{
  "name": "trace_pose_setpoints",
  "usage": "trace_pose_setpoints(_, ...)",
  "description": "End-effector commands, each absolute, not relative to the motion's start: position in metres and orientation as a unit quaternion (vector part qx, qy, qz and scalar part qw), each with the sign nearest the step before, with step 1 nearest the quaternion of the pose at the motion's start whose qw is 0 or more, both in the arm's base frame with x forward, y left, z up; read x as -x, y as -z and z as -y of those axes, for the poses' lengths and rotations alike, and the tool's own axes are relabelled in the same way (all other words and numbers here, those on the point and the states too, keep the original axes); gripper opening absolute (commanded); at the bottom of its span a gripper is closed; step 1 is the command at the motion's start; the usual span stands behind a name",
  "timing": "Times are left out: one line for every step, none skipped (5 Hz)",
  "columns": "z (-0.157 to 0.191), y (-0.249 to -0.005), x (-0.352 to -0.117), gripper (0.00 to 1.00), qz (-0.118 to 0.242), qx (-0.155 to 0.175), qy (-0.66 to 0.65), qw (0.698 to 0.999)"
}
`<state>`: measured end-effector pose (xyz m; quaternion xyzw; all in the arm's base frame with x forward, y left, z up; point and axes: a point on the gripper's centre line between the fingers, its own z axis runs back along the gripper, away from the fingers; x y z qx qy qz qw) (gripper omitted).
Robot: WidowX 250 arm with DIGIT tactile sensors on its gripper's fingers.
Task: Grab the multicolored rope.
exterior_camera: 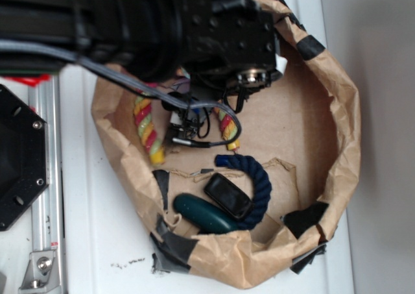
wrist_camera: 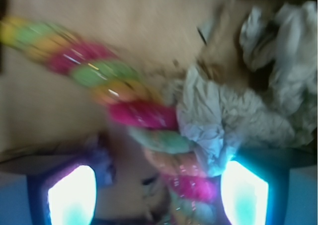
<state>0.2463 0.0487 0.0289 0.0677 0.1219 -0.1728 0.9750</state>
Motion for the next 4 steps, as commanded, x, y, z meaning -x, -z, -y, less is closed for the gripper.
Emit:
trace_pose_setpoints(-0.0503, -0.0373, -0.2403, 0.0, -0.11, -0.04, 0.15, 0.982)
trace_pose_setpoints(-0.0518, -0.0373, -0.2407, 0.0, -0.106, -0.04, 0.141, 0.983)
trace_pose_setpoints(-0.0512, -0.0374, -0.2406, 0.0, -0.106, -0.042, 0.14, 0.984)
trace_pose_setpoints(-0.0516, -0.0378, -0.2406, 0.0, -0.104, -0.046, 0.14, 0.984)
